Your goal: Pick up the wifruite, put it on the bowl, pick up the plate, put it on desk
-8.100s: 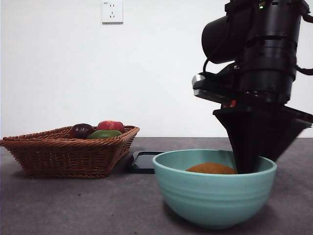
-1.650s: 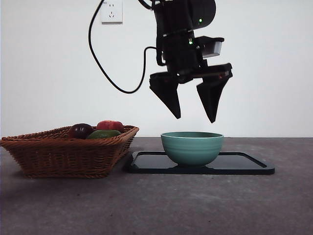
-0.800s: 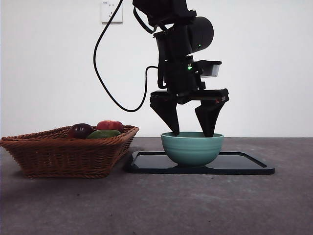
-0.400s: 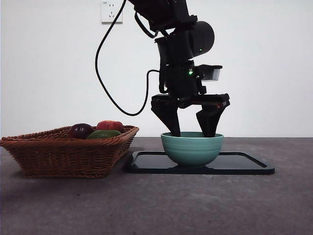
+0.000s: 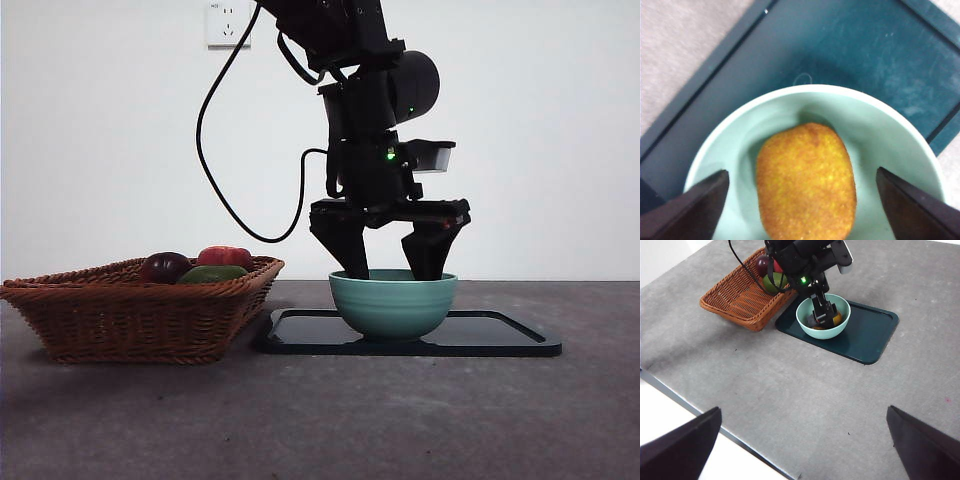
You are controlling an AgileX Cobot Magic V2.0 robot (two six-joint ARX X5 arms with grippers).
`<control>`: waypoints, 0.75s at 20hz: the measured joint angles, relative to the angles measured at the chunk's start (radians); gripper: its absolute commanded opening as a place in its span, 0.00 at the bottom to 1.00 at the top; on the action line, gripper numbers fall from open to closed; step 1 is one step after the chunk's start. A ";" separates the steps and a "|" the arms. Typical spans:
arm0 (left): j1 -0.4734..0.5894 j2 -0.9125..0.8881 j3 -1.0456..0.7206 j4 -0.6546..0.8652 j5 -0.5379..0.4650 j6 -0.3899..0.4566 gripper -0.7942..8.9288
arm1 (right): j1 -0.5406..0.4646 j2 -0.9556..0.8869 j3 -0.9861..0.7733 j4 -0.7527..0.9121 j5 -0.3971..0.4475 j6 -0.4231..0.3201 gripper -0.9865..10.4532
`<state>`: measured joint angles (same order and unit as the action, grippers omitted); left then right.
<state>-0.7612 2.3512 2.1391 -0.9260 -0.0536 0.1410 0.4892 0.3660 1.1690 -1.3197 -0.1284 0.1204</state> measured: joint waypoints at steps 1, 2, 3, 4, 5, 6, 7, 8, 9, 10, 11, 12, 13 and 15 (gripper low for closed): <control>0.000 0.003 0.000 0.000 0.000 0.004 0.44 | 0.000 0.000 0.000 0.000 0.000 0.000 0.57; 0.000 0.004 0.000 0.000 0.000 0.008 0.37 | 0.000 0.000 0.000 0.000 0.000 0.000 0.57; 0.000 0.004 0.000 0.000 0.000 0.011 0.32 | 0.000 0.000 0.000 0.000 0.000 0.000 0.57; 0.000 0.004 0.000 0.000 0.000 0.011 0.29 | 0.000 0.000 0.000 0.000 0.000 0.000 0.57; 0.000 0.004 0.000 0.000 0.000 0.011 0.30 | 0.000 0.000 0.000 0.000 0.000 0.000 0.57; 0.000 0.004 0.000 0.000 0.000 0.012 0.30 | 0.000 0.000 0.000 0.000 0.000 0.000 0.57; 0.000 0.004 0.000 0.002 0.000 0.016 0.30 | 0.000 0.000 0.000 0.000 0.000 0.000 0.57; 0.000 0.004 0.000 0.004 0.000 0.019 0.30 | 0.000 0.000 0.000 0.000 0.000 0.000 0.57; 0.000 0.004 0.000 0.004 0.000 0.020 0.30 | 0.000 0.000 0.000 0.000 0.000 0.000 0.57; 0.000 0.004 0.000 0.003 0.000 0.023 0.30 | 0.000 0.000 0.000 0.000 0.000 0.000 0.57; 0.000 0.004 0.006 -0.006 0.000 0.026 0.30 | 0.000 0.000 0.000 0.000 0.000 0.000 0.57; 0.000 0.006 0.025 -0.033 0.000 0.026 0.30 | 0.000 0.000 0.000 0.000 0.000 0.000 0.57; 0.000 0.007 0.051 -0.056 0.000 0.026 0.30 | 0.000 0.000 0.000 0.000 0.000 0.000 0.57; 0.000 0.008 0.133 -0.107 0.000 0.026 0.30 | 0.000 0.000 0.000 0.000 0.000 0.000 0.57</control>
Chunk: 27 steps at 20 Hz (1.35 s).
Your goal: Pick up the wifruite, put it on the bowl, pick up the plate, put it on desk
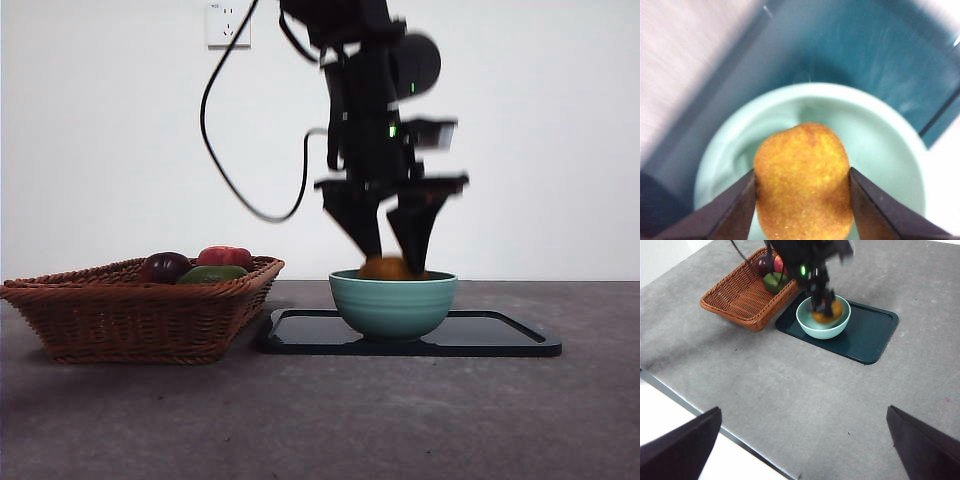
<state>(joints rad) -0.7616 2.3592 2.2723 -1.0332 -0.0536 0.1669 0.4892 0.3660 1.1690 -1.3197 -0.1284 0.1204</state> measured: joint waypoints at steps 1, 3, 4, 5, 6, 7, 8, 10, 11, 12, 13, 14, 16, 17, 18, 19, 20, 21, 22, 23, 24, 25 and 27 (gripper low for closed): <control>0.000 0.000 0.049 -0.030 0.000 0.000 0.30 | 0.000 0.000 0.000 0.000 0.000 0.000 0.57; 0.000 0.000 0.119 -0.085 0.000 0.000 0.30 | 0.000 0.000 0.000 0.000 -0.001 0.003 0.57; 0.000 -0.003 0.139 -0.111 0.000 0.000 0.30 | 0.000 0.000 0.000 -0.001 -0.002 0.008 0.57; 0.000 -0.013 0.146 -0.145 0.000 -0.002 0.30 | 0.000 0.000 0.000 -0.002 -0.002 0.010 0.57; 0.000 -0.029 0.146 -0.184 0.000 -0.011 0.30 | 0.000 0.000 0.000 -0.003 -0.002 0.011 0.57; 0.000 -0.055 0.146 -0.239 0.000 -0.024 0.30 | 0.000 0.000 0.000 -0.005 -0.002 0.013 0.57; 0.000 -0.085 0.146 -0.288 0.000 -0.031 0.30 | 0.000 0.000 0.000 -0.005 -0.002 0.014 0.57; 0.000 -0.155 0.146 -0.372 0.000 -0.051 0.30 | 0.000 0.000 0.000 -0.005 -0.002 0.015 0.57; 0.000 -0.189 0.147 -0.382 0.000 -0.061 0.30 | 0.000 0.000 0.000 -0.005 -0.002 0.015 0.57; 0.001 -0.216 0.152 -0.386 0.001 -0.077 0.30 | 0.000 0.000 0.000 -0.005 -0.002 0.015 0.57; 0.005 -0.243 0.153 -0.387 0.001 -0.095 0.30 | 0.000 0.000 0.000 -0.005 -0.002 0.015 0.57; 0.013 -0.266 0.153 -0.387 0.001 -0.112 0.30 | 0.000 0.000 0.000 -0.006 -0.002 0.016 0.57; 0.037 -0.309 0.149 -0.387 0.001 -0.151 0.30 | 0.000 0.000 0.000 -0.009 -0.002 0.016 0.57; 0.050 -0.333 0.137 -0.388 0.000 -0.169 0.30 | 0.000 0.000 0.000 -0.009 -0.002 0.018 0.57; 0.062 -0.360 0.118 -0.388 0.000 -0.192 0.30 | 0.000 0.000 0.000 -0.009 -0.002 0.018 0.57; 0.073 -0.384 0.098 -0.388 0.000 -0.210 0.30 | 0.000 0.000 0.000 -0.009 -0.002 0.018 0.57; 0.087 -0.409 0.070 -0.388 0.001 -0.229 0.30 | 0.000 0.000 0.000 -0.009 -0.002 0.018 0.57; 0.104 -0.434 0.041 -0.388 0.001 -0.246 0.30 | 0.000 0.000 0.000 -0.009 -0.002 0.018 0.57; 0.128 -0.460 0.002 -0.388 0.001 -0.265 0.30 | 0.000 0.000 0.000 -0.009 -0.002 0.018 0.57; 0.148 -0.480 -0.031 -0.388 0.000 -0.278 0.30 | 0.000 0.000 0.000 -0.009 -0.002 0.018 0.57; 0.169 -0.502 -0.071 -0.388 -0.001 -0.291 0.30 | 0.000 0.000 0.000 -0.009 -0.002 0.018 0.57; 0.187 -0.520 -0.114 -0.388 -0.005 -0.301 0.30 | 0.000 0.000 0.000 -0.009 -0.002 0.018 0.57; 0.210 -0.550 -0.215 -0.388 -0.059 -0.333 0.30 | 0.000 0.000 0.000 -0.009 -0.002 0.018 0.57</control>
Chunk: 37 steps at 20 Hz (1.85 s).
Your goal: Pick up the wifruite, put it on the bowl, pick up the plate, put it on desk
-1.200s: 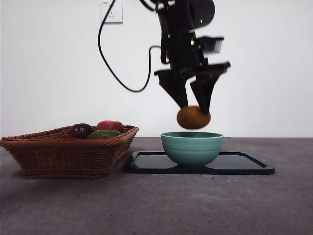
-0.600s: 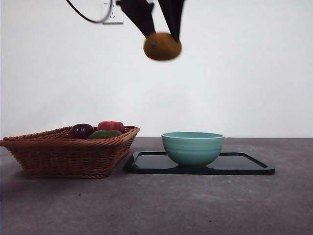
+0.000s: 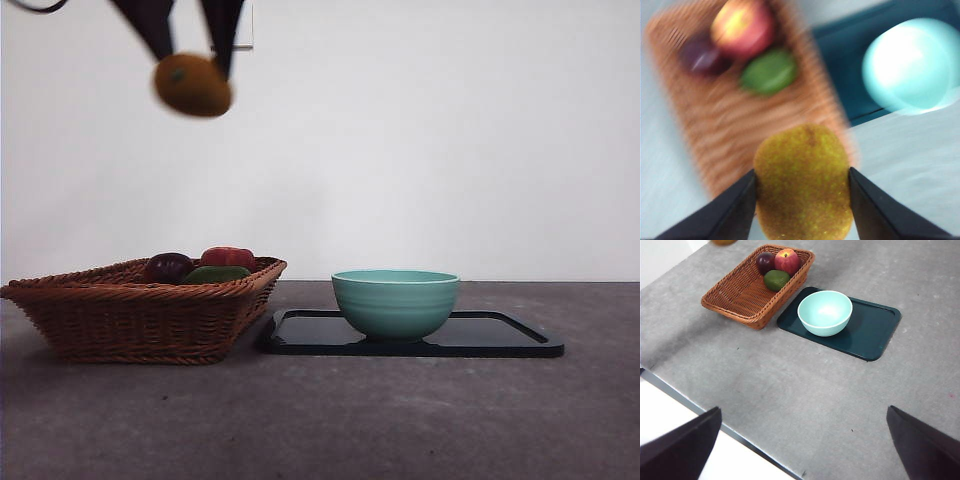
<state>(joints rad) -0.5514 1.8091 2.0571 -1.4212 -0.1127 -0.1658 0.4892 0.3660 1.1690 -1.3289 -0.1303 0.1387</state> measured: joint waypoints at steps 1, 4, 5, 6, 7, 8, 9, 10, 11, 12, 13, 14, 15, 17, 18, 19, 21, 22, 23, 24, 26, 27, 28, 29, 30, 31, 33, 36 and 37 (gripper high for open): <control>0.014 -0.008 -0.055 0.000 -0.039 -0.023 0.30 | 0.000 0.000 0.000 0.000 0.000 0.000 0.57; 0.068 -0.010 -0.196 0.008 -0.095 -0.082 0.30 | 0.000 0.000 0.000 0.000 0.000 0.000 0.57; 0.076 -0.010 -0.238 0.034 -0.098 -0.090 0.30 | 0.000 0.000 0.000 0.000 0.000 0.000 0.57; 0.079 -0.010 -0.285 0.103 -0.099 -0.097 0.30 | 0.000 0.000 0.000 0.000 0.001 0.000 0.57; 0.076 -0.010 -0.326 0.167 -0.098 -0.103 0.30 | 0.000 0.000 0.000 0.000 0.001 0.000 0.57; 0.073 -0.010 -0.365 0.220 -0.098 -0.113 0.30 | 0.000 0.000 0.000 0.000 0.002 0.000 0.57; 0.071 -0.010 -0.401 0.262 -0.098 -0.124 0.30 | 0.000 0.000 0.000 0.000 0.001 0.000 0.57; 0.071 -0.010 -0.445 0.312 -0.098 -0.141 0.30 | 0.000 0.000 0.000 0.000 0.002 0.000 0.57; 0.072 -0.010 -0.478 0.350 -0.098 -0.153 0.30 | 0.000 0.000 0.000 0.000 0.002 0.000 0.57; 0.072 -0.010 -0.515 0.394 -0.098 -0.166 0.30 | 0.000 0.000 0.000 0.000 0.002 0.000 0.57; 0.072 -0.010 -0.544 0.428 -0.098 -0.171 0.30 | 0.000 0.000 0.000 0.000 0.002 0.000 0.57; 0.072 -0.010 -0.580 0.473 -0.097 -0.175 0.30 | 0.000 0.000 0.000 0.000 0.002 0.000 0.57; 0.072 -0.010 -0.605 0.505 -0.097 -0.177 0.30 | 0.000 0.000 0.000 0.000 0.002 0.000 0.57; 0.072 -0.010 -0.652 0.575 -0.092 -0.177 0.30 | 0.000 0.000 0.000 0.000 0.002 0.000 0.57; 0.072 -0.010 -0.664 0.594 -0.087 -0.176 0.30 | 0.000 0.000 0.000 0.000 0.002 0.000 0.57; 0.072 -0.010 -0.665 0.600 -0.074 -0.175 0.30 | 0.000 0.000 0.000 0.000 0.002 0.000 0.57; 0.072 -0.007 -0.665 0.620 -0.071 -0.171 0.30 | 0.000 0.000 0.000 0.000 0.004 0.000 0.57; 0.072 -0.001 -0.665 0.627 -0.071 -0.169 0.30 | 0.000 0.000 0.000 0.000 0.004 0.000 0.57; 0.072 0.010 -0.665 0.630 -0.071 -0.169 0.30 | 0.000 0.000 0.000 0.000 0.004 0.000 0.57; 0.072 0.025 -0.665 0.630 -0.071 -0.170 0.30 | 0.000 0.000 0.000 0.000 0.004 0.000 0.57; 0.072 0.043 -0.665 0.633 -0.061 -0.177 0.30 | 0.000 0.000 0.000 0.000 0.003 0.000 0.57; 0.073 0.043 -0.665 0.632 -0.060 -0.177 0.31 | 0.000 0.000 0.000 0.000 0.004 0.000 0.57; 0.073 0.043 -0.665 0.634 -0.058 -0.177 0.31 | 0.000 0.000 0.000 0.000 0.004 0.000 0.57; 0.073 0.043 -0.665 0.636 -0.056 -0.178 0.32 | 0.000 0.000 0.000 0.000 0.004 0.000 0.57; 0.073 0.043 -0.665 0.637 -0.055 -0.182 0.36 | 0.000 0.000 0.000 0.000 0.004 0.000 0.57; 0.074 0.043 -0.665 0.636 -0.054 -0.185 0.43 | 0.000 0.000 0.000 0.000 0.004 0.000 0.57; 0.077 0.043 -0.663 0.630 -0.047 -0.188 0.57 | 0.000 0.000 0.000 0.000 0.004 0.000 0.57; 0.078 0.040 -0.663 0.628 -0.044 -0.188 0.60 | 0.000 0.000 0.000 0.000 0.004 0.000 0.57; 0.078 0.029 -0.663 0.624 -0.043 -0.188 0.60 | 0.000 0.000 0.000 0.000 0.004 0.000 0.57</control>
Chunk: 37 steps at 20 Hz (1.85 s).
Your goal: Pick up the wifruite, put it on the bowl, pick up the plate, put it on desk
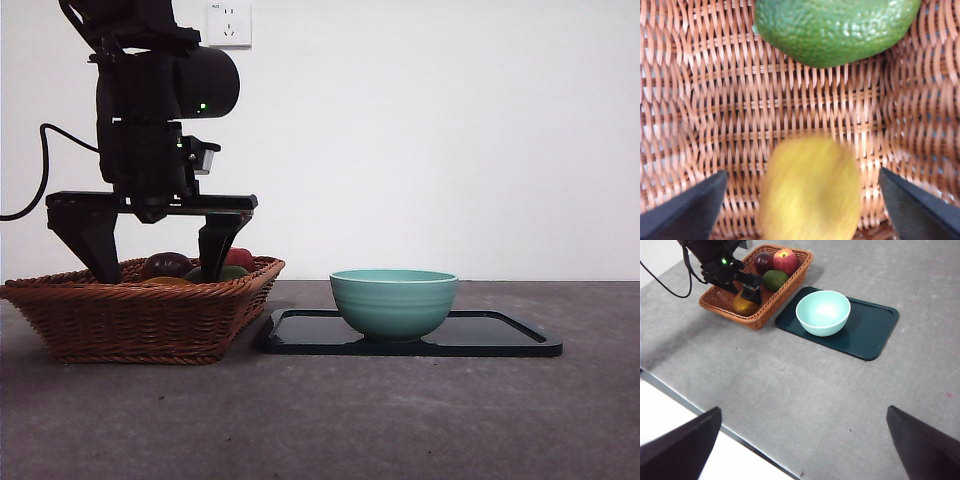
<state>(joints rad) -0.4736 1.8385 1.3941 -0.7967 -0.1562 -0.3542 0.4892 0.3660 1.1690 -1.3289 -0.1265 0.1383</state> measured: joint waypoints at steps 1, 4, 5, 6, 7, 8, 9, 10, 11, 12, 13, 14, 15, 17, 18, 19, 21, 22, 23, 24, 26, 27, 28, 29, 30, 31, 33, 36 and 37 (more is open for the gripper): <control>0.000 -0.025 0.000 -0.004 0.000 0.000 0.60 | 0.000 0.000 0.000 0.000 0.000 0.000 0.57; 0.000 -0.175 0.000 -0.031 0.001 0.014 0.60 | 0.000 0.000 0.000 0.000 0.000 0.000 0.57; 0.000 -0.232 0.004 -0.051 0.001 0.026 0.60 | 0.000 0.000 0.000 0.000 0.000 0.000 0.57; 0.000 -0.286 0.004 -0.072 0.001 0.040 0.60 | 0.000 0.000 0.000 0.000 0.000 0.000 0.57; 0.000 -0.341 0.004 -0.101 0.001 0.057 0.60 | 0.000 0.000 0.000 0.000 0.000 0.000 0.57; -0.003 -0.396 0.004 -0.129 0.002 0.077 0.60 | 0.000 0.000 0.000 0.000 0.000 0.000 0.57; -0.008 -0.461 0.004 -0.158 0.004 0.099 0.60 | 0.000 0.000 0.000 0.000 0.000 0.000 0.57; -0.014 -0.522 0.004 -0.185 0.016 0.120 0.60 | 0.000 0.000 0.000 0.000 0.000 0.000 0.57; -0.020 -0.589 0.004 -0.211 0.042 0.144 0.60 | 0.000 0.000 0.000 0.000 0.000 0.000 0.57; -0.027 -0.666 0.004 -0.238 0.078 0.174 0.60 | 0.000 0.000 0.000 0.000 0.000 0.000 0.57; -0.032 -0.729 0.005 -0.260 0.111 0.195 0.60 | 0.000 0.000 0.000 0.000 0.000 0.000 0.57; -0.035 -0.785 0.005 -0.283 0.142 0.212 0.60 | 0.000 0.000 0.000 0.000 0.000 0.000 0.57; -0.039 -0.845 0.006 -0.312 0.184 0.228 0.60 | 0.000 0.000 0.000 0.000 0.000 0.000 0.57; -0.042 -0.935 0.006 -0.377 0.261 0.261 0.60 | 0.000 0.000 0.000 0.000 0.000 0.000 0.57; -0.042 -0.968 0.006 -0.405 0.293 0.274 0.60 | 0.000 0.000 0.000 0.000 0.000 0.000 0.57; -0.042 -1.004 0.006 -0.434 0.331 0.291 0.60 | 0.000 0.000 0.000 0.000 -0.002 0.000 0.57; -0.042 -1.074 0.006 -0.496 0.385 0.322 0.60 | 0.000 0.000 0.000 0.000 -0.004 0.000 0.57; -0.042 -1.101 0.006 -0.521 0.396 0.337 0.60 | 0.000 0.000 0.000 0.000 -0.004 0.000 0.57; -0.042 -1.132 0.006 -0.542 0.397 0.354 0.60 | 0.000 0.000 0.000 0.000 -0.004 0.000 0.57; -0.043 -1.157 0.006 -0.555 0.397 0.369 0.60 | 0.000 0.000 0.000 0.000 -0.004 0.000 0.57; -0.046 -1.200 0.006 -0.560 0.398 0.382 0.60 | 0.000 0.000 0.000 0.000 -0.005 0.010 0.57; -0.047 -1.217 0.006 -0.561 0.399 0.390 0.60 | 0.000 0.000 0.000 0.000 -0.005 0.020 0.57; -0.047 -1.234 0.006 -0.561 0.399 0.395 0.60 | 0.000 0.000 0.000 0.002 -0.005 0.038 0.57; -0.049 -1.244 0.006 -0.561 0.399 0.398 0.60 | 0.000 0.000 0.000 0.007 -0.005 0.058 0.57; -0.051 -1.251 0.006 -0.561 0.399 0.399 0.60 | 0.000 0.000 0.000 0.026 -0.005 0.087 0.57; -0.053 -1.252 0.006 -0.561 0.399 0.399 0.60 | 0.000 0.000 0.000 0.050 -0.010 0.113 0.57; -0.063 -1.252 0.006 -0.560 0.399 0.401 0.60 | 0.000 0.000 0.000 0.119 -0.048 0.169 0.57; -0.066 -1.252 0.006 -0.560 0.399 0.402 0.60 | 0.000 0.016 0.000 0.181 -0.083 0.236 0.57; -0.066 -1.252 0.006 -0.560 0.399 0.402 0.60 | 0.000 0.038 0.000 0.181 -0.084 0.246 0.57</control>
<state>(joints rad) -0.5392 0.5869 1.3998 -1.3571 0.2428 0.0475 0.4892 0.4038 1.1690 -1.1481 -0.2108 0.3847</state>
